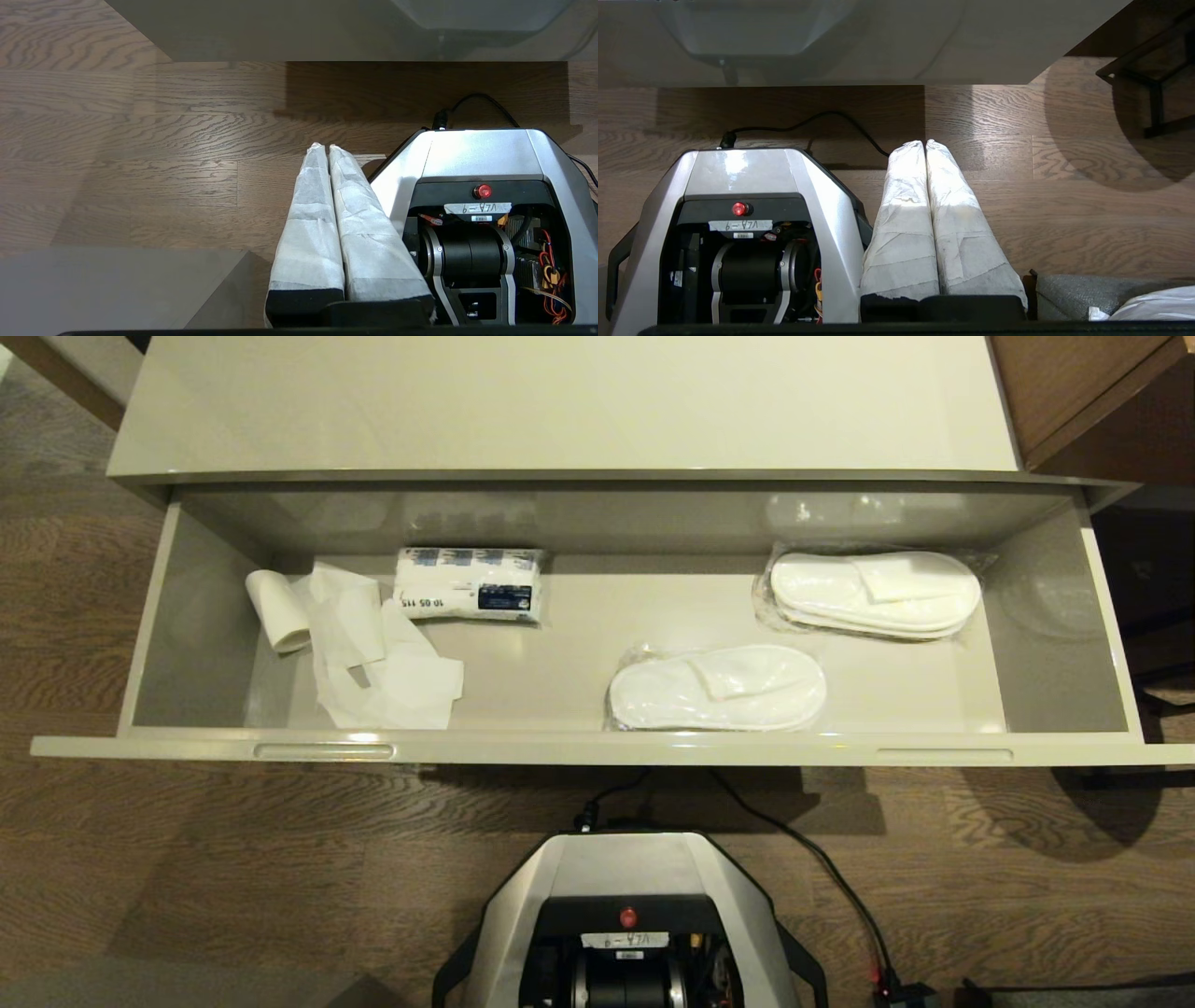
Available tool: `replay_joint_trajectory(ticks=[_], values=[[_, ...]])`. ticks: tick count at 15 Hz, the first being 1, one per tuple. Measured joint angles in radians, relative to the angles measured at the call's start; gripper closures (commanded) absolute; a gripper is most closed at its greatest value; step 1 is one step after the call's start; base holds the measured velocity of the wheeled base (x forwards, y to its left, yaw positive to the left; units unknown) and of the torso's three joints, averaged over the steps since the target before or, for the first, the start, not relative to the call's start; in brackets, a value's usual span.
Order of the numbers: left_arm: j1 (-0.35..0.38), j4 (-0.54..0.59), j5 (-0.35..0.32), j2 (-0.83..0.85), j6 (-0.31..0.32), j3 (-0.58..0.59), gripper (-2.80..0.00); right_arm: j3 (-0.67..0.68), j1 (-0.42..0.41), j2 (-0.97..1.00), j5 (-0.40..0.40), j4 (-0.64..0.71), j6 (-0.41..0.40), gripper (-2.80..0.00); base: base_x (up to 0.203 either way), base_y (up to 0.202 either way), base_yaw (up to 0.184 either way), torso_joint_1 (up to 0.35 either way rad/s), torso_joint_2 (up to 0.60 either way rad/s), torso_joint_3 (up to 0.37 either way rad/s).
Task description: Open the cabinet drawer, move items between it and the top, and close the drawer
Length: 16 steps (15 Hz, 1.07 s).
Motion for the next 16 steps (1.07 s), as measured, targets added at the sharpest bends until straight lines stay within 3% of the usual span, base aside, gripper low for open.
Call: replay_joint_trajectory(ticks=[16], values=[[0.000,0.000,0.000,0.000,0.000,0.000,0.00,0.000,-0.001,0.000,0.000,0.000,0.000,0.00,0.000,0.000,0.000,0.000,0.00,0.000]])
